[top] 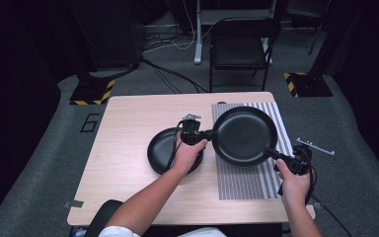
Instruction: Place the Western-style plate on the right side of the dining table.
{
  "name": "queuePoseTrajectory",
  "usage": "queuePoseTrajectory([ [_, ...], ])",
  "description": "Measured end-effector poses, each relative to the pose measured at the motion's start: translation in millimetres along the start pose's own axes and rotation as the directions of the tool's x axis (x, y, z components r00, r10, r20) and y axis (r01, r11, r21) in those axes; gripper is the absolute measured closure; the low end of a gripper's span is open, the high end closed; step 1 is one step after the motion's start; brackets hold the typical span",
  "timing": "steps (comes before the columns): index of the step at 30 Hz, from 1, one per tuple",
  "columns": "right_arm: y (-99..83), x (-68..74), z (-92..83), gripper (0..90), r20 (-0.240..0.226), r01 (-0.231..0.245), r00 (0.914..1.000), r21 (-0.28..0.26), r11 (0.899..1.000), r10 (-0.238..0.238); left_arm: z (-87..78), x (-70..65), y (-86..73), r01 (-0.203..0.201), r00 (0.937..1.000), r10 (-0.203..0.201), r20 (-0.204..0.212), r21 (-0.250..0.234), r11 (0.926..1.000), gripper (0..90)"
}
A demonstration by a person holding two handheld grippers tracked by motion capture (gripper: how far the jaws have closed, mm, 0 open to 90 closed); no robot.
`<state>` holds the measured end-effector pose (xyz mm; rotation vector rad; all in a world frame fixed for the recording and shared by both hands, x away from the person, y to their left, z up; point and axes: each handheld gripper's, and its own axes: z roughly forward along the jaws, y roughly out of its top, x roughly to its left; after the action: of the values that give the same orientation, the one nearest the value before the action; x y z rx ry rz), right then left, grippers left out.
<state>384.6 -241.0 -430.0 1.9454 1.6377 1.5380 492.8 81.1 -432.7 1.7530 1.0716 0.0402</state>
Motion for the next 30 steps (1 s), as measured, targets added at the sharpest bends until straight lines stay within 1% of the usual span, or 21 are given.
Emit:
queuePoseTrajectory([
  [6,-6.1,-8.9,-3.9,75.5,0.017,-0.008,0.9998,0.009,1.000,0.008,8.7,-2.7,-7.5,0.000,1.0000,0.000,0.003,0.013,0.9999,74.3],
  [11,-10.2,-15.5,-6.2,75.5,0.023,-0.020,0.9996,0.015,1.000,0.020,15.1,-4.3,-12.2,0.004,1.0000,-0.004,0.008,0.025,0.9997,74.3],
  [13,-11.2,-18.6,-6.4,75.5,0.023,-0.018,0.9996,0.016,1.000,0.018,17.8,-4.4,-13.2,0.005,0.9999,-0.005,0.009,0.027,0.9996,74.3],
  [14,-11.5,-19.5,-6.2,75.5,0.024,-0.022,0.9995,0.015,1.000,0.021,19.5,-3.8,-13.6,-0.001,1.0000,0.001,0.010,0.029,0.9996,74.4],
  [18,-13.1,-23.3,-5.8,75.5,0.029,-0.028,0.9992,0.016,0.999,0.027,24.6,-3.5,-16.1,0.014,0.9998,-0.014,0.011,0.034,0.9993,74.4],
  [20,-13.7,-25.2,-5.1,75.5,0.035,-0.020,0.9992,0.015,1.000,0.020,27.2,-3.5,-17.5,0.017,0.9998,-0.017,0.009,0.036,0.9992,74.3],
  [24,-14.4,-28.3,-4.7,75.6,0.043,-0.034,0.9985,0.018,0.999,0.033,32.1,-2.5,-21.1,0.020,0.9997,-0.020,0.012,0.043,0.9989,74.2],
  [29,-14.6,-33.6,-2.9,75.8,0.050,-0.032,0.9982,0.021,0.999,0.031,37.6,-1.0,-24.9,0.031,0.9994,-0.031,0.014,0.047,0.9984,74.1],
  [30,-14.9,-34.5,-2.8,75.8,0.050,-0.044,0.9978,0.028,0.999,0.043,38.1,-0.8,-25.1,0.031,0.9994,-0.032,0.014,0.049,0.9983,74.2],
])
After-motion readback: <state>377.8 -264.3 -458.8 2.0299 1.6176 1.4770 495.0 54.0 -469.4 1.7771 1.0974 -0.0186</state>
